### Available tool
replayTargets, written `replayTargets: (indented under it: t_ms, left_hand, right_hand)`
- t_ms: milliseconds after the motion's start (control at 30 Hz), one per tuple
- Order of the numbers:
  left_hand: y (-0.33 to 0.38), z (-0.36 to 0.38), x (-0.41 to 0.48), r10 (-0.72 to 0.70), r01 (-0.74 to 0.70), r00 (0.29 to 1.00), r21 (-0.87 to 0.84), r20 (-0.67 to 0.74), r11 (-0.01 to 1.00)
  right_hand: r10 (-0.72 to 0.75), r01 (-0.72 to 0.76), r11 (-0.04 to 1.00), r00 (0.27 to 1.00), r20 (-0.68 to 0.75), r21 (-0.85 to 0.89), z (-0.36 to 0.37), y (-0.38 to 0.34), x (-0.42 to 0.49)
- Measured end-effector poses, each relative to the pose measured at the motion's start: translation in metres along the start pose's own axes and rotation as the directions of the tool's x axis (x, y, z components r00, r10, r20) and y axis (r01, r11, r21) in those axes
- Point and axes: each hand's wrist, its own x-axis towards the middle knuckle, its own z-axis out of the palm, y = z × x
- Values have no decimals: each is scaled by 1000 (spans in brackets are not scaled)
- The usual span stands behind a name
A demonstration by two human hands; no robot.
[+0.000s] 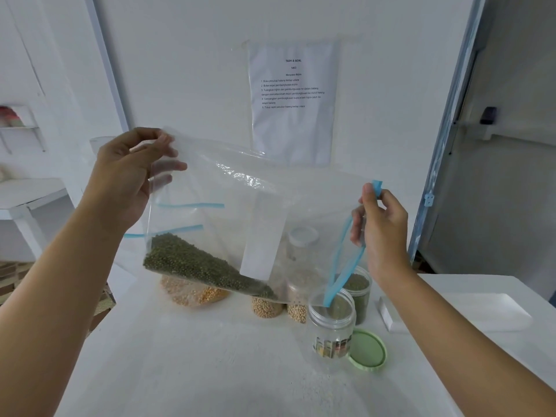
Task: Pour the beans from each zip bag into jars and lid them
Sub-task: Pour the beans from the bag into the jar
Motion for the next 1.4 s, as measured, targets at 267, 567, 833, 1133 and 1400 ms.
replayTargets:
  t_ms: [267, 567, 833, 1133, 1400]
  left_hand:
    - [0, 3, 1, -14, 14, 1000, 4, 8, 1000]
    - [2, 5, 0, -29, 28, 999, 20, 23, 999]
    - [7, -1, 5, -65, 58, 994, 78, 89, 995]
    - [5, -3, 6, -82, 76, 993, 77, 82, 994]
    - [13, 3, 11, -59, 50, 994, 98, 95, 994]
  right_hand:
    - [-57, 56, 997, 998, -25, -46, -5, 5, 0]
    - [-64, 60, 995, 997, -45, -83, -8, 5, 3]
    - [-98, 92, 989, 994, -50, -114, -9, 6, 3]
    - [-165, 152, 970, 985, -57, -189, -13, 11, 8]
    - [-153, 137, 976, 985, -83, -171, -15, 16, 11]
